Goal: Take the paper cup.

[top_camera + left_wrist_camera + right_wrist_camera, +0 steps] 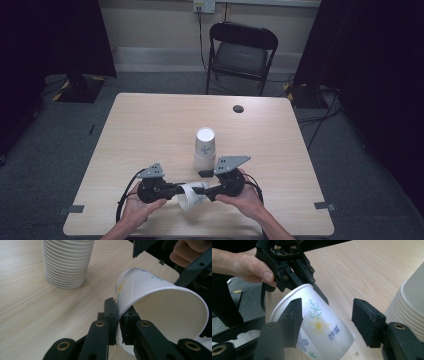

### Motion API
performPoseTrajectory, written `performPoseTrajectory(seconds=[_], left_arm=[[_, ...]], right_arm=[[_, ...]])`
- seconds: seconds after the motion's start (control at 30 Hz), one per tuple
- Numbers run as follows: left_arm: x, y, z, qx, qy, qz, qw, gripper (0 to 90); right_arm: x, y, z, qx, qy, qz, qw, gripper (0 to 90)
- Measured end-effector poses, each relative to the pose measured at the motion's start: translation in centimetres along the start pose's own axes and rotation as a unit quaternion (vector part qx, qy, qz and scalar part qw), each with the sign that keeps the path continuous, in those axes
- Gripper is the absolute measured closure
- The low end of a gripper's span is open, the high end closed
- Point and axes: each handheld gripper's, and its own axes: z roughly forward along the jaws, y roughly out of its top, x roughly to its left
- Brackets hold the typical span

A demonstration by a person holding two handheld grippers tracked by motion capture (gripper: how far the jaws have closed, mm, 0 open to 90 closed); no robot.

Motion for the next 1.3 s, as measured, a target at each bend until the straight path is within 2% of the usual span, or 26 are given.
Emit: performPoseTrajectory(seconds=[0.1, 0.2, 0.23, 0.3, 0.37, 0.4, 0.67, 0.7, 0.73, 0.8, 0.97, 1.2, 1.3], left_arm=[[0.2, 0.0, -0.2, -0.006, -0.003, -0.009, 0.9999, 85.5], [0.3, 0.0, -0.3, -0.012, -0.005, -0.016, 0.9998, 86.4], [0.4, 0.0, -0.4, -0.015, -0.006, -0.018, 0.9997, 86.6], [0.4, 0.0, -0.5, -0.015, -0.006, -0.019, 0.9997, 86.6], [0.5, 0.0, -0.5, -0.017, -0.007, -0.022, 0.9996, 86.4], [0.6, -0.1, -0.5, -0.018, -0.011, -0.032, 0.9993, 86.5], [0.8, -0.1, -0.6, -0.029, -0.019, -0.046, 0.9984, 87.1], [0.8, -0.1, -0.6, -0.029, -0.019, -0.047, 0.9983, 87.1], [0.8, -0.1, -0.6, -0.03, -0.022, -0.052, 0.9979, 87.1], [0.7, -0.2, -0.5, -0.029, -0.023, -0.058, 0.9976, 87.1], [0.5, -0.2, -0.4, -0.029, -0.029, -0.057, 0.9975, 87.0], [0.4, -0.3, -0.3, -0.028, -0.031, -0.06, 0.9973, 87.0], [0.4, -0.3, -0.3, -0.028, -0.033, -0.064, 0.997, 86.9]], right_arm=[[0.1, -0.1, 0.2, 0.008, 0.007, -0.01, 0.9999, 33.8], [0.1, -0.2, 0.2, 0.013, 0.009, -0.015, 0.9998, 31.0], [0.3, -0.3, 0.3, 0.019, 0.01, -0.023, 0.9995, 28.2], [0.4, -0.5, 0.6, 0.026, 0.0, -0.03, 0.9992, 24.0], [0.5, -0.6, 0.7, 0.032, -0.001, -0.034, 0.9989, 23.1], [0.6, -0.8, 0.9, 0.039, -0.001, -0.045, 0.9982, 22.2], [1.1, -1.1, 1.4, 0.055, -0.004, -0.072, 0.9959, 19.2], [1.4, -1.1, 1.7, 0.063, -0.012, -0.083, 0.9945, 18.4], [1.4, -1.1, 1.7, 0.063, -0.012, -0.083, 0.9945, 18.4], [2.0, -1.2, 2.2, 0.076, -0.023, -0.107, 0.9911, 17.7], [2.4, -1.4, 2.8, 0.083, -0.029, -0.122, 0.9886, 17.5], [2.7, -1.6, 3.4, 0.092, -0.04, -0.132, 0.9862, 18.8], [3.0, -1.6, 3.6, 0.096, -0.051, -0.146, 0.9833, 20.5]])
